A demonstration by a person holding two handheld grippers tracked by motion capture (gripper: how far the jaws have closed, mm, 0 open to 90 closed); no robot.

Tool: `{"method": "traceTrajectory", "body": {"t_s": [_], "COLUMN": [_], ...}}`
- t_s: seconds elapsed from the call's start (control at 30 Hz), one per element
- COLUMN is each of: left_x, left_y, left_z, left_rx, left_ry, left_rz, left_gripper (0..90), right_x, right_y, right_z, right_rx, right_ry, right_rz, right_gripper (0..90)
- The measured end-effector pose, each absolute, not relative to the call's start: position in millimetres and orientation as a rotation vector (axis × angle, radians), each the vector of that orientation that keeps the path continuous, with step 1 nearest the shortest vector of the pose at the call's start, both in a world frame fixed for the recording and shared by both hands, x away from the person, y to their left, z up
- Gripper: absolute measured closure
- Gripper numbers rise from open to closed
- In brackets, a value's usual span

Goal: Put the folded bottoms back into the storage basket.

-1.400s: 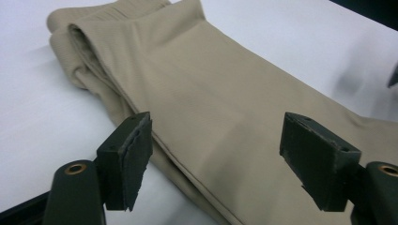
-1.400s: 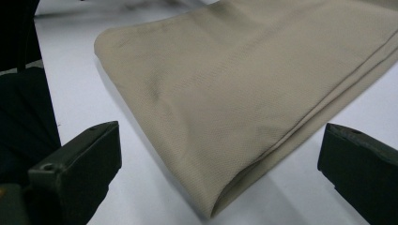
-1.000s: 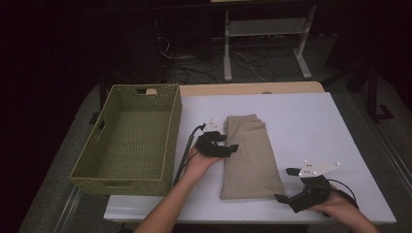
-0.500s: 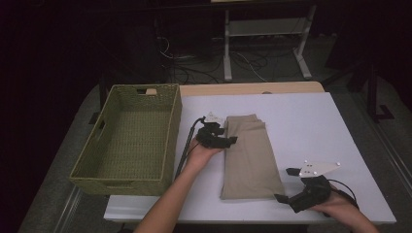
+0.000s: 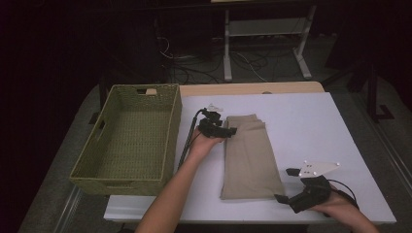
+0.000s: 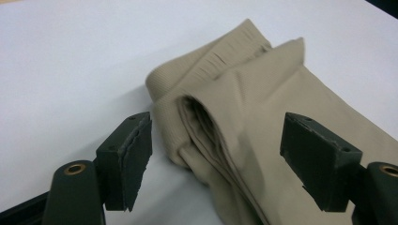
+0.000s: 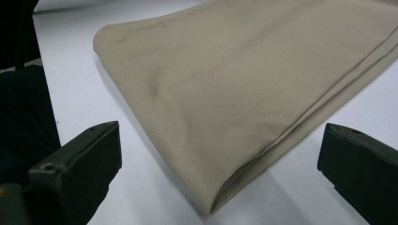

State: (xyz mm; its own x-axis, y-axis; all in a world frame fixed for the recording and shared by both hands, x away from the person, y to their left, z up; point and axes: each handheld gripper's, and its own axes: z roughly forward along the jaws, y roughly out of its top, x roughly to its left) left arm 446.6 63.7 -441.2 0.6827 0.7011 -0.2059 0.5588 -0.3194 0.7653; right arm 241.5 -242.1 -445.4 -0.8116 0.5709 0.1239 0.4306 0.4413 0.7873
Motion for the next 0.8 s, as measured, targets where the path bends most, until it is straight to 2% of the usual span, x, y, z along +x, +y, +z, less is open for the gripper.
{"method": "traceTrajectory", "body": {"t_s": [0.2,0.57,0.77,0.8], "left_x": [458,465,466,466], "left_y": [59,50,47,47], "left_z": [-446,-452,-457,-457], "left_rx": [2.037,2.055,2.079,2.076], "left_ry": [0.994,0.995,0.993,0.994], "left_rz": [0.202,0.237,0.239,0.235], "left_gripper": [22.9,32.2,34.2,37.2], "right_x": [242,242,242,242], "right_y": [-242,-243,-243,-243], "right_z": [-446,-445,-446,-446], "right_rx": [0.884,0.884,0.883,0.883], "right_ry": [2.529,2.528,2.529,2.529], "right_rz": [1.305,1.303,1.302,1.303], "right_gripper": [0.1,0.1,0.1,0.1]}}
